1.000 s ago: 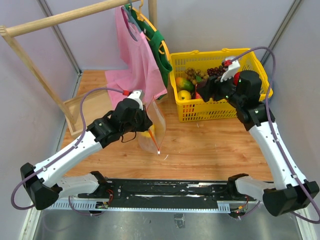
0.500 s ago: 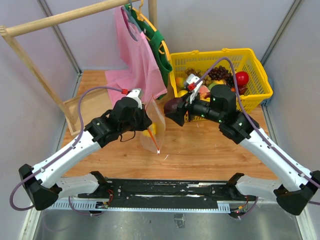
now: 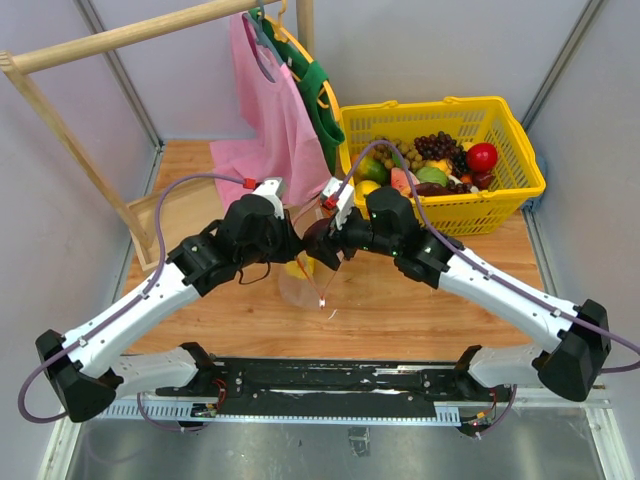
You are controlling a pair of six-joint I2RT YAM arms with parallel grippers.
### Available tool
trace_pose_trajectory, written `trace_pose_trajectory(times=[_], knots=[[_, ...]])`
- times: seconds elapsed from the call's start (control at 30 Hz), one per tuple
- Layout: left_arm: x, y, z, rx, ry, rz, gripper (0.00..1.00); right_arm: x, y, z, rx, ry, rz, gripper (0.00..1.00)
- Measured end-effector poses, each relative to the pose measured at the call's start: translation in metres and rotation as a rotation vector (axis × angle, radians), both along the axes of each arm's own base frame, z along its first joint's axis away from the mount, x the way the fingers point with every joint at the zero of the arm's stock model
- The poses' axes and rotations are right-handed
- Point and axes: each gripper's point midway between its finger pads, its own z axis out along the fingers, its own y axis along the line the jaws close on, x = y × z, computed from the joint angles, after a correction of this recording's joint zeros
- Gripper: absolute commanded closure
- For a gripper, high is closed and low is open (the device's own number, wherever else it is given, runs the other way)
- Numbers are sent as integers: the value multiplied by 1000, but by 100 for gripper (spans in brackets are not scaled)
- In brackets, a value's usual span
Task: Place the food in the zip-top bag and seal the zipper
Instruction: Place the fake fruit in the zipper food storage bag.
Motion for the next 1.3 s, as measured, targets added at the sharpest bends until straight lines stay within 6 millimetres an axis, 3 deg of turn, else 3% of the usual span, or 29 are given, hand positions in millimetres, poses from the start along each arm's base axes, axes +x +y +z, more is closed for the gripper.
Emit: trace_pose_trajectory(times=[0.3, 0.47, 0.67, 0.8, 1.0, 1.17, 1.3], knots=[[-2, 3, 5, -13, -7, 0, 100, 11, -6, -50, -109, -10, -29, 74], [-4, 4, 10, -31, -14, 0, 100, -1, -1, -64, -108, -9, 53, 58], [-5, 3, 8, -35, -7, 3, 100, -16, 6, -64, -88, -21, 166, 31], [-5, 2, 8, -41, -3, 4, 100, -24, 8, -63, -79, -24, 210, 20], [-5, 2, 3, -41, -2, 4, 100, -30, 3, -59, -87, -31, 231, 10], [-8, 5, -4, -45, -4, 5, 100, -36, -6, -47, -90, -29, 227, 10], [-8, 5, -5, -48, -5, 6, 100, -35, -16, -27, -75, -40, 170, 12]])
